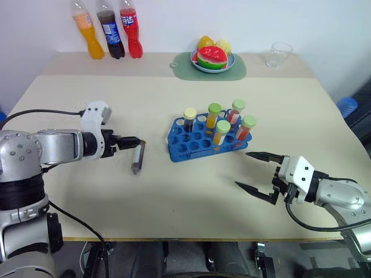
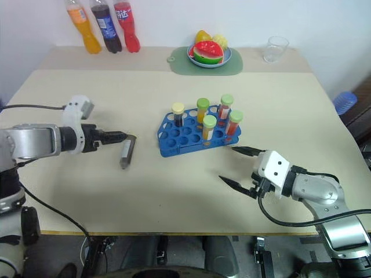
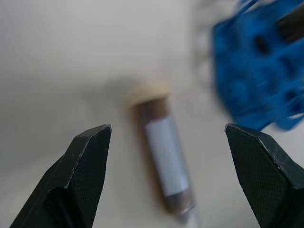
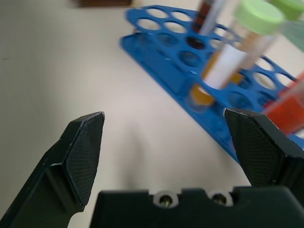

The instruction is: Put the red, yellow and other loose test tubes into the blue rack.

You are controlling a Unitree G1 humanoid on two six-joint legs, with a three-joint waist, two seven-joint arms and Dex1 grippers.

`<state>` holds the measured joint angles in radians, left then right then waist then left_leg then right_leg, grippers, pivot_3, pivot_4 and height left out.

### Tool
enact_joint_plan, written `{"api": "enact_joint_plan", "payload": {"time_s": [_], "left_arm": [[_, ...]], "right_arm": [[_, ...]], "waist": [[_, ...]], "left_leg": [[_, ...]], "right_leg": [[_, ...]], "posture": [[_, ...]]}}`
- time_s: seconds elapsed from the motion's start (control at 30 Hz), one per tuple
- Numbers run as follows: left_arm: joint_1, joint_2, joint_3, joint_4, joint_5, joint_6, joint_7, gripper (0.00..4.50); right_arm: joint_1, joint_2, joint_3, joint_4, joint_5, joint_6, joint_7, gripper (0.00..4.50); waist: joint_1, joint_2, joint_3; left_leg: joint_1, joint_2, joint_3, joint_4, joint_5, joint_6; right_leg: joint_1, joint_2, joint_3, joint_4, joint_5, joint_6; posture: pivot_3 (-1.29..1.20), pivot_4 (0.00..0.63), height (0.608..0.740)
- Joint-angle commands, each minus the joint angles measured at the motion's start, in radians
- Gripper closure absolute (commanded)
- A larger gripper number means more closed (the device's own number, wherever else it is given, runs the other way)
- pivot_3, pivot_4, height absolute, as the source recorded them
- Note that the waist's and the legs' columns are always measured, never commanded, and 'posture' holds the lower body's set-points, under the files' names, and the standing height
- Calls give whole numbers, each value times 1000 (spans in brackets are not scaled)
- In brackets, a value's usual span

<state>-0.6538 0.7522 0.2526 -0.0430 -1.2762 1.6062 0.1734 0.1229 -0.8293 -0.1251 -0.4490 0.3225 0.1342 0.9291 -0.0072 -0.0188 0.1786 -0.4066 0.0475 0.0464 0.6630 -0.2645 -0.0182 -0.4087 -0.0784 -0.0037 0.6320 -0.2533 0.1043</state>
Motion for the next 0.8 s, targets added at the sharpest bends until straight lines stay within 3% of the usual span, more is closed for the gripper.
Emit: {"api": "enact_joint_plan", "payload": {"time_s": [0.03, 0.23, 0.6, 0.8], "left_arm": [[-99, 27, -54, 170, -167, 8, 179, 531], [-227, -57, -115, 388, -281, 8, 448, 531], [-393, -211, -197, 655, -322, 8, 699, 531], [-454, -215, -268, 763, -380, 8, 754, 3319]], "right_arm": [[1, -27, -18, -9, 18, -52, 66, 61], [-33, -16, 1, -4, 24, -48, 90, 61], [-69, 22, 6, -54, 43, -11, 44, 61], [-59, 28, 4, -79, 41, 3, 20, 0]], "waist": [[4, -3, 1], [17, -4, 2], [20, -5, 2], [18, -5, 2]], "left_leg": [[0, 0, 0, 0, 0, 0], [0, -1, 1, 2, 0, 0], [-1, -2, 1, 2, 1, -3], [-1, -2, 0, 2, 2, -3]], "right_leg": [[0, 0, 0, 0, 0, -1], [1, -2, 0, 0, 0, 0], [1, -2, 0, -1, 1, 1], [1, -2, -1, -1, 1, 1]], "posture": [[0, 150, 740], [0, 150, 740], [0, 150, 740], [0, 150, 740]]}}
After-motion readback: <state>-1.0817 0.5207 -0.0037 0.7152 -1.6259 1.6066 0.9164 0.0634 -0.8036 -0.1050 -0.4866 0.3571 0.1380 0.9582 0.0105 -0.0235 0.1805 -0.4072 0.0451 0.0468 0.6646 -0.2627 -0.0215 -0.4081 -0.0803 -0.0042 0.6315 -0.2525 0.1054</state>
